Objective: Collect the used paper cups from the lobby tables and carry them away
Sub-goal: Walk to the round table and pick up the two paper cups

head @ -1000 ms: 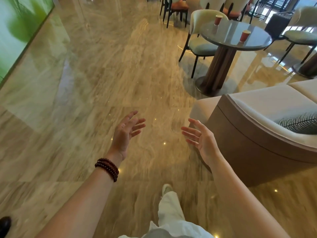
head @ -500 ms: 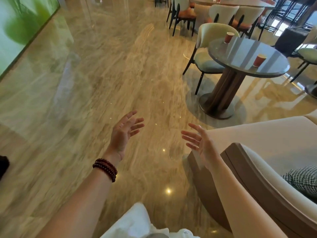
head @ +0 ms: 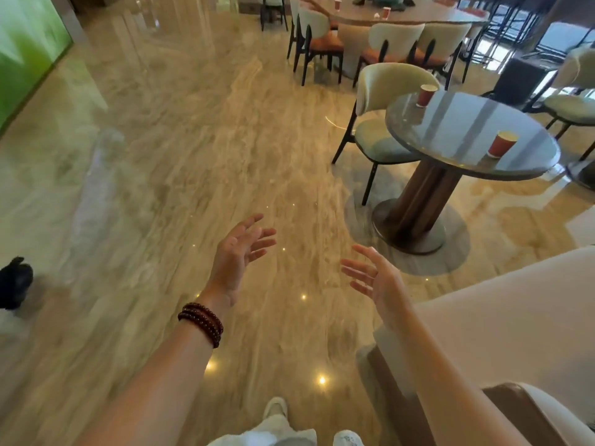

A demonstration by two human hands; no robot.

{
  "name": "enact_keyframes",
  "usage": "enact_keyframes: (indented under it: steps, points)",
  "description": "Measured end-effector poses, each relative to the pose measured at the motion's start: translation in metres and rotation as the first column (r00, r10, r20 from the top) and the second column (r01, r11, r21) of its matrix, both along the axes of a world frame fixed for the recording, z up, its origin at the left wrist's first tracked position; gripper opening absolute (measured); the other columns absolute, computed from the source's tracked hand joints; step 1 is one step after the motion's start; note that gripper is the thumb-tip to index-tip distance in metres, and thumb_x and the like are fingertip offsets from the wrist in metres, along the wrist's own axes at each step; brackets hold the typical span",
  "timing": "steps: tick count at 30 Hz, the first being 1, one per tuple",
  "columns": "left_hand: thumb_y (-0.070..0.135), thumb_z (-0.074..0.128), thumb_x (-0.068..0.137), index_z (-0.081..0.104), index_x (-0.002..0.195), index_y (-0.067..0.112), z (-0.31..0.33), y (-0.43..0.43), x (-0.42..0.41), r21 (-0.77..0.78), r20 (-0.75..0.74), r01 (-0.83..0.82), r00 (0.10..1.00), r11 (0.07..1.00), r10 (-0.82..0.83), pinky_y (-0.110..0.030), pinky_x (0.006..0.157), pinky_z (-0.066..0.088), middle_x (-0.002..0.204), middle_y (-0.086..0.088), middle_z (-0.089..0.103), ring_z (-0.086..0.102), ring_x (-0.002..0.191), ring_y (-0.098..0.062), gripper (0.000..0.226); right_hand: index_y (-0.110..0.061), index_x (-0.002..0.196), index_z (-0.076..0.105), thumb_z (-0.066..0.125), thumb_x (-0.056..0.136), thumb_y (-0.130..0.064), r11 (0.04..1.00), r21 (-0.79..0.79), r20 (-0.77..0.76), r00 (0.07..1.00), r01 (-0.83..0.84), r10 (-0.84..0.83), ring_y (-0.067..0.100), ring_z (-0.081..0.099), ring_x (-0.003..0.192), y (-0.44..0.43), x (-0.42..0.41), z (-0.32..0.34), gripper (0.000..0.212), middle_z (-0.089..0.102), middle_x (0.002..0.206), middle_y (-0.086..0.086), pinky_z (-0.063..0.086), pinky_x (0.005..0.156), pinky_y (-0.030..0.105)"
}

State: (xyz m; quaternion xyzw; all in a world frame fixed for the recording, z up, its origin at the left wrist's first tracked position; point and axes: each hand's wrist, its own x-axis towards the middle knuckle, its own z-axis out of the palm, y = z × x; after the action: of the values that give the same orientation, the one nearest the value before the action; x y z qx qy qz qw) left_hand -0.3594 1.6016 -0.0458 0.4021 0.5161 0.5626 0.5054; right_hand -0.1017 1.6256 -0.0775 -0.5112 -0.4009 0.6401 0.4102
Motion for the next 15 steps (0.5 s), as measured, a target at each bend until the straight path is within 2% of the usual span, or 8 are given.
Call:
enact_keyframes:
  steps: [6,10,15]
  points:
    - [0.038,0.056,0.082,0.059,0.119,0.031,0.004,0.101,-0.016,-0.013,0.005,0.065,0.998,0.998,-0.065,-0.033,0.086,0.047,0.109,-0.005,0.071,0.067,0.102,-0.021,0.038,-0.023,0.122,0.059,0.041,0.093,-0.048,0.989,-0.024,-0.073,0.987,0.143,-0.145,0.024,0.066,0.103,0.084,-0.014,0.005,0.042,0.071,0.108,0.006,0.047,0.088,0.042]
    - [0.039,0.056,0.081,0.061,0.116,0.033,-0.001,0.163,-0.012,-0.044,0.003,0.107,0.994,0.993,-0.107,-0.035,0.088,0.046,0.108,-0.004,0.072,0.067,0.102,-0.021,0.036,-0.025,0.121,0.059,0.04,0.094,-0.047,0.978,-0.047,-0.071,0.976,0.202,-0.205,0.024,0.065,0.104,0.139,-0.006,0.007,0.039,0.071,0.109,0.006,0.046,0.085,0.041]
    - [0.038,0.056,0.083,0.06,0.118,0.032,-0.008,0.25,0.007,-0.045,-0.006,0.149,0.989,0.988,-0.15,-0.036,0.091,0.047,0.108,-0.004,0.072,0.067,0.102,-0.02,0.036,-0.026,0.121,0.059,0.039,0.096,-0.045,0.97,-0.02,-0.037,0.969,0.242,-0.243,0.025,0.064,0.106,0.219,0.009,0.0,0.037,0.072,0.108,0.004,0.045,0.092,0.042]
